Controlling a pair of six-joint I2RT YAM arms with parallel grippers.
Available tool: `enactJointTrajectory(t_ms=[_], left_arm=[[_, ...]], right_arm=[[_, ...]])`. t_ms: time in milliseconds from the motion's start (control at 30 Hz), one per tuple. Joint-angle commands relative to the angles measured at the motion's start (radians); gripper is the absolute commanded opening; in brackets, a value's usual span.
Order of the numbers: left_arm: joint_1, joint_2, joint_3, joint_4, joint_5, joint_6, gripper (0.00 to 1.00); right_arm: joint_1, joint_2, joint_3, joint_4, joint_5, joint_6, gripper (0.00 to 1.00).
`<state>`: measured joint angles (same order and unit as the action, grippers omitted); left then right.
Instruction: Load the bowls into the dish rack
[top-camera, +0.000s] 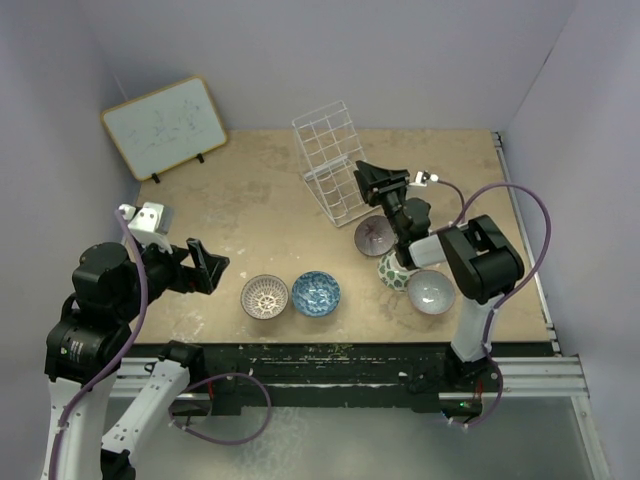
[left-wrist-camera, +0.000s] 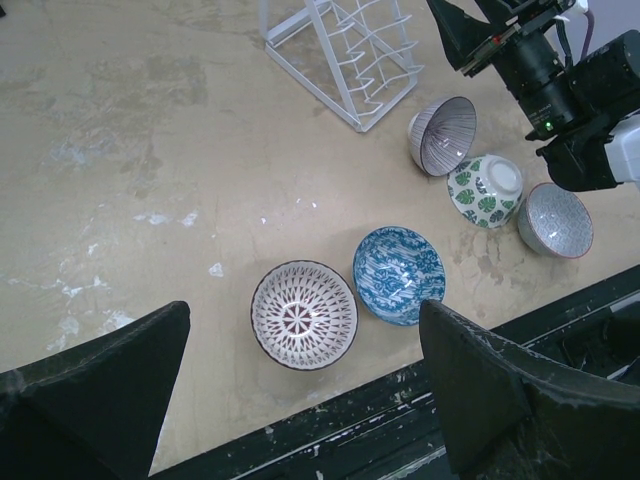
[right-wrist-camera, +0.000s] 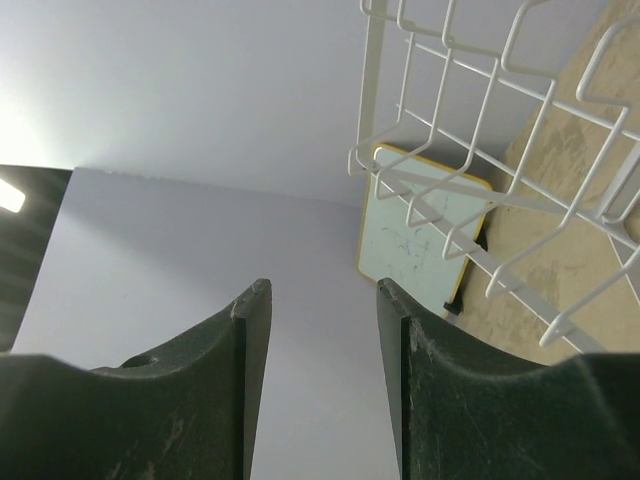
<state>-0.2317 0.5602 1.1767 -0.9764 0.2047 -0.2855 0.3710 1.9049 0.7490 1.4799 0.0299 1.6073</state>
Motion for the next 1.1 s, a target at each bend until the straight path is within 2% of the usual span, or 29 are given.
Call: enactJointTrajectory(t_ms=[0, 367, 600, 767, 1067], left_arm=[[-0.006, 0.008, 0.025, 0.027, -0.014, -0.016, 0.99], [-0.006, 0.012, 0.025, 0.036, -0.001, -0.029, 0.99], [-0.006, 0.014, 0.025, 0.031, -0.007, -0.026, 0.99], [-0.006, 0.016, 0.025, 0.034, -0.007, -0.026, 0.99], [-0.005, 0.024, 0.043, 0.026, -0.019, -0.023, 0.99]], right_arm=[[-0.009, -0.087, -0.008, -0.024, -0.036, -0.064, 0.5], [-0.009, -0.28, -0.031, -0.322, -0.068, -0.229, 0.61], [-0.007, -0.477, 0.016, -0.76, -0.027, -0.401, 0.74], [-0.007, -0.563, 0.11, -1.087, -0.005, -0.56, 0.83], [-0.007, -0.603, 0.23, -1.41, 0.052, -0.748, 0.89]])
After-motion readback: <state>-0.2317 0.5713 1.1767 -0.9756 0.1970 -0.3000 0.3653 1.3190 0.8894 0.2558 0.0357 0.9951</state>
